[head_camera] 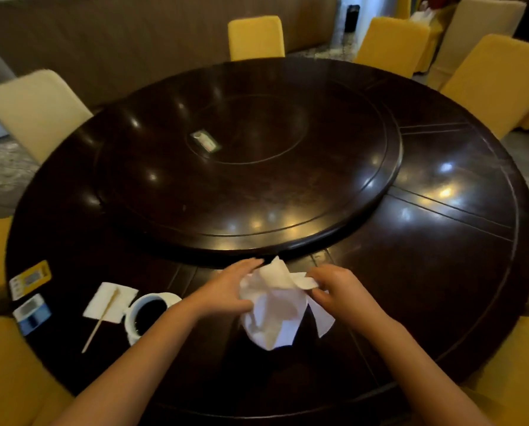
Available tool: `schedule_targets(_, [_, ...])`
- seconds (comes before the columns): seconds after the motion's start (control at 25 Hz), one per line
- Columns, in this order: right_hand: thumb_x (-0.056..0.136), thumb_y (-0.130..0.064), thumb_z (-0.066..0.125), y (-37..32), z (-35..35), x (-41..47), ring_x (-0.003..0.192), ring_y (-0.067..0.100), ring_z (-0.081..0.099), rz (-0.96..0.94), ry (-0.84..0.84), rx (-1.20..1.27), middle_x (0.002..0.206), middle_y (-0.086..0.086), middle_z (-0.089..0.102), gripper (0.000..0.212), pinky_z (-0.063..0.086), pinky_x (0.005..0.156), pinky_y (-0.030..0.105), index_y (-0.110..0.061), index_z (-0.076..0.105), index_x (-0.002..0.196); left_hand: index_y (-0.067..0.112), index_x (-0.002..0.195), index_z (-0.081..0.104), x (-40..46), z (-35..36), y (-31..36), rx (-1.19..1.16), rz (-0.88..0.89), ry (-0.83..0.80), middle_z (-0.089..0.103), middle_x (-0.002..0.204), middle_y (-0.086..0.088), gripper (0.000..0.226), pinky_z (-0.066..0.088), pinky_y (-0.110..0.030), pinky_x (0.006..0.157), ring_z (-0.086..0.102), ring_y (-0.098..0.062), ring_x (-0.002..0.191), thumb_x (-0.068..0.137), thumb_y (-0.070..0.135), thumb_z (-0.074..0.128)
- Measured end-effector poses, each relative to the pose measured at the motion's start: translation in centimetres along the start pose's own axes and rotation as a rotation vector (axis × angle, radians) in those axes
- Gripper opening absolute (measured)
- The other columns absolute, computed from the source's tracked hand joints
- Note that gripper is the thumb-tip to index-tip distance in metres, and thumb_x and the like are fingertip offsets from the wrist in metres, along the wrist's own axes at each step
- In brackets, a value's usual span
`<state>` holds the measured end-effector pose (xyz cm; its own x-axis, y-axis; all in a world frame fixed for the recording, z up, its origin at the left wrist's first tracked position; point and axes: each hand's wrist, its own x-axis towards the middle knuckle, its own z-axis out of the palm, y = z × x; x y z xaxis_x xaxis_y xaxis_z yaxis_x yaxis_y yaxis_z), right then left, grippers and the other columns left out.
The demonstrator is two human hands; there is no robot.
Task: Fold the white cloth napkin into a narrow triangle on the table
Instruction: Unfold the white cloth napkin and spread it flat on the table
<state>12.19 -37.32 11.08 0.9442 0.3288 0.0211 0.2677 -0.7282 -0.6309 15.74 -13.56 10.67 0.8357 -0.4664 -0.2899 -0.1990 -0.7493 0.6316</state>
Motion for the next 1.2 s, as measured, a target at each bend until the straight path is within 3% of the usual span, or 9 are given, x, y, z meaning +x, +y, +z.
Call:
schedule_targets(0.04, [0.089, -0.022, 0.057, -1.2, -0.1, 0.9, 0.067, 0.009, 0.047, -0.037, -0.018, -0.025, 0.073, -0.004, 0.051, 0.014, 0.037, 0.06, 0.025, -0.013, 0.06, 0.079, 0.028, 0.143, 0.031, -0.6, -0.4, 1.1, 0.013, 0.076, -0.032, 0.028, 0.137, 0.024, 0.079, 0.022, -0.005, 0.095, 0.023, 0.006, 0.128, 0.074, 0.016, 0.067])
schedule_targets(0.12, [0.09, -0.025, 0.056, -3.6, -0.6, 2.4, 0.065, 0.01, 0.043, -0.119, -0.051, -0.072, 0.071, -0.006, 0.045, 0.013, 0.033, 0.059, 0.027, -0.016, 0.058, 0.08, 0.032, 0.137, 0.038, -1.6, -1.1, 3.4, -0.039, 0.18, 0.031, 0.036, 0.13, 0.028, 0.067, 0.025, -0.002, 0.093, 0.032, 0.012, 0.12, 0.078, 0.025, 0.069])
schedule_targets(0.28, [0.089, -0.021, 0.057, -6.3, -2.5, 3.7, 0.073, 0.013, 0.047, -0.206, -0.061, -0.088, 0.075, -0.007, 0.044, 0.01, 0.035, 0.061, 0.027, -0.012, 0.061, 0.087, 0.024, 0.085, 0.062, -2.9, -3.9, 4.1, -0.045, 0.236, 0.21, 0.062, 0.086, 0.01, 0.004, 0.044, -0.024, 0.071, 0.056, -0.001, 0.083, 0.081, 0.022, 0.064])
schedule_targets(0.36, [0.089, -0.018, 0.059, -7.0, -4.1, 3.8, 0.071, 0.014, 0.05, -0.224, -0.048, -0.057, 0.075, -0.007, 0.05, 0.008, 0.037, 0.062, 0.027, -0.012, 0.063, 0.09, 0.025, 0.072, 0.057, -4.1, -5.6, 4.6, -0.108, 0.241, 0.24, 0.061, 0.078, 0.008, 0.012, 0.045, -0.019, 0.067, 0.056, -0.004, 0.077, 0.078, 0.018, 0.064])
schedule_targets(0.52, [0.085, -0.013, 0.063, -8.3, -7.8, 3.7, 0.063, 0.011, 0.053, -0.239, -0.042, 0.1, 0.069, -0.004, 0.058, 0.008, 0.041, 0.058, 0.026, -0.02, 0.063, 0.082, 0.014, 0.082, 0.056, -6.3, -9.4, 7.7, -0.208, 0.298, 0.015, 0.061, 0.074, 0.004, 0.008, 0.043, -0.024, 0.062, 0.056, -0.008, 0.067, 0.08, 0.013, 0.063])
schedule_targets(0.72, [0.086, -0.016, 0.063, -9.3, -11.9, 3.7, 0.057, 0.004, 0.052, -0.224, -0.074, 0.04, 0.066, -0.002, 0.06, 0.006, 0.04, 0.054, 0.018, -0.02, 0.064, 0.081, 0.019, 0.091, 0.054, -5.9, -12.5, 7.4, 0.674, 0.233, 0.121, 0.058, 0.088, 0.005, 0.009, 0.049, -0.037, 0.074, 0.056, -0.014, 0.084, 0.089, 0.028, 0.056])
schedule_targets(0.8, [0.087, -0.017, 0.062, -9.4, -12.6, 3.9, 0.06, 0.009, 0.054, -0.232, -0.055, 0.023, 0.069, 0.001, 0.063, 0.006, 0.041, 0.055, 0.02, -0.019, 0.065, 0.083, 0.016, 0.083, 0.055, -5.8, -12.4, 7.6, 0.516, 0.25, 0.123, 0.057, 0.081, 0.003, 0.008, 0.049, -0.036, 0.071, 0.055, -0.013, 0.078, 0.086, 0.023, 0.057])
schedule_targets(1.0, [0.086, -0.015, 0.064, -8.9, -13.5, 4.1, 0.062, 0.017, 0.058, -0.206, -0.009, 0.046, 0.07, 0.005, 0.064, 0.005, 0.045, 0.056, 0.028, -0.015, 0.068, 0.081, 0.007, 0.091, 0.055, -7.2, -13.1, 8.1, -0.454, 0.227, -0.158, 0.063, 0.086, 0.0, 0.028, 0.049, -0.025, 0.07, 0.062, -0.015, 0.08, 0.077, 0.031, 0.06])
schedule_targets(1.2, [0.085, -0.014, 0.065, -8.2, -14.2, 4.0, 0.07, 0.013, 0.064, -0.127, -0.108, 0.019, 0.075, -0.001, 0.069, 0.008, 0.053, 0.065, 0.039, -0.016, 0.071, 0.08, 0.019, 0.086, 0.062, -7.4, -14.7, 7.0, -0.054, 0.265, -0.075, 0.065, 0.087, 0.003, 0.017, 0.051, -0.039, 0.088, 0.064, -0.015, 0.085, 0.088, 0.035, 0.06])
